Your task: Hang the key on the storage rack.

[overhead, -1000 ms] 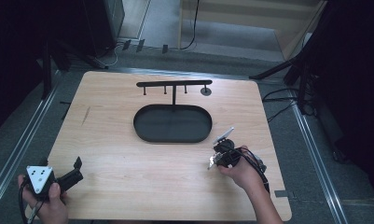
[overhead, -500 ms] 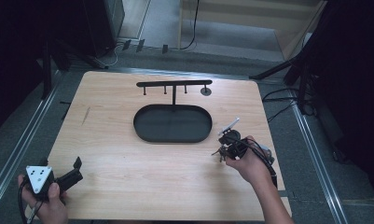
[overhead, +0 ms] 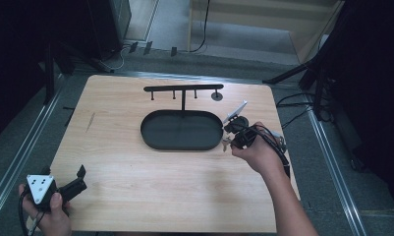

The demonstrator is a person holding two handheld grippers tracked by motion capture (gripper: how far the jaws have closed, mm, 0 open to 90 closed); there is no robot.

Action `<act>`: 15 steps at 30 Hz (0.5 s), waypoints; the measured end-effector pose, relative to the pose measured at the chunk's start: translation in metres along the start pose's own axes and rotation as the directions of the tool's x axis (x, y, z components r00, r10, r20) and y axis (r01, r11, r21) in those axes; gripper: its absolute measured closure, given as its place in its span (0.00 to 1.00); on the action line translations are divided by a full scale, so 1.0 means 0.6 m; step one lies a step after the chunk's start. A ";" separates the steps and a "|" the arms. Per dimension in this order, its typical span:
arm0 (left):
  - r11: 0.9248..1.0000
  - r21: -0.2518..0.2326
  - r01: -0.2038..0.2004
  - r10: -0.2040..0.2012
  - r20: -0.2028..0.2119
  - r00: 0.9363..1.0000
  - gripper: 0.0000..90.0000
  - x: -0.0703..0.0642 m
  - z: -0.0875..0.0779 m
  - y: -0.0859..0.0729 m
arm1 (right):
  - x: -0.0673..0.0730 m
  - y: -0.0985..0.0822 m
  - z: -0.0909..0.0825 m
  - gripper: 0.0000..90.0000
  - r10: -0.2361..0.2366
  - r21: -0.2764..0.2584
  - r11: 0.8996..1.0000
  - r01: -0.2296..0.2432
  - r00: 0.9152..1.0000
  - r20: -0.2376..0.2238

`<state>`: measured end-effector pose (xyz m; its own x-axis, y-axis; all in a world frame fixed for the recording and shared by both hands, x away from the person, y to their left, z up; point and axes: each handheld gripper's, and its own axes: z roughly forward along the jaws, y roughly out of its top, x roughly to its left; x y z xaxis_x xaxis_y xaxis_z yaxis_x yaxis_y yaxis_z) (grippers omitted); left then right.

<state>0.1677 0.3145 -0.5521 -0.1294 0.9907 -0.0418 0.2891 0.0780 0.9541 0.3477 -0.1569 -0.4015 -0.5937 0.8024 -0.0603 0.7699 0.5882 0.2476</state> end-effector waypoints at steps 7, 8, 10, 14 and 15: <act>1.000 0.000 0.002 -0.002 0.002 1.000 0.00 0.000 0.001 0.000 | -0.002 0.030 -0.001 0.97 0.028 -0.012 1.000 -0.028 0.999 0.018; 1.000 -0.002 0.002 -0.002 0.004 1.000 0.00 0.001 0.001 0.000 | -0.002 0.034 -0.003 0.97 0.030 -0.016 0.999 -0.029 0.999 0.017; 1.000 -0.002 0.004 -0.004 0.005 1.000 0.00 0.001 0.001 0.000 | 0.000 0.046 -0.008 0.97 0.032 -0.028 0.999 -0.031 0.999 0.027; 1.000 -0.003 0.008 -0.008 0.005 1.000 0.00 0.001 0.001 0.000 | 0.002 0.070 -0.024 0.97 0.040 -0.056 0.998 -0.038 0.998 0.052; 1.000 -0.004 0.007 -0.007 0.005 1.000 0.00 0.001 0.001 0.000 | 0.000 0.081 -0.035 0.97 0.057 -0.074 0.996 -0.053 0.997 0.052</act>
<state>0.1680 0.3151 -0.5522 -0.1264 0.9907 -0.0503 0.2848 0.0848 0.9548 0.3803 -0.1301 -0.3692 -0.5361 0.8386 -0.0965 0.7807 0.5360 0.3213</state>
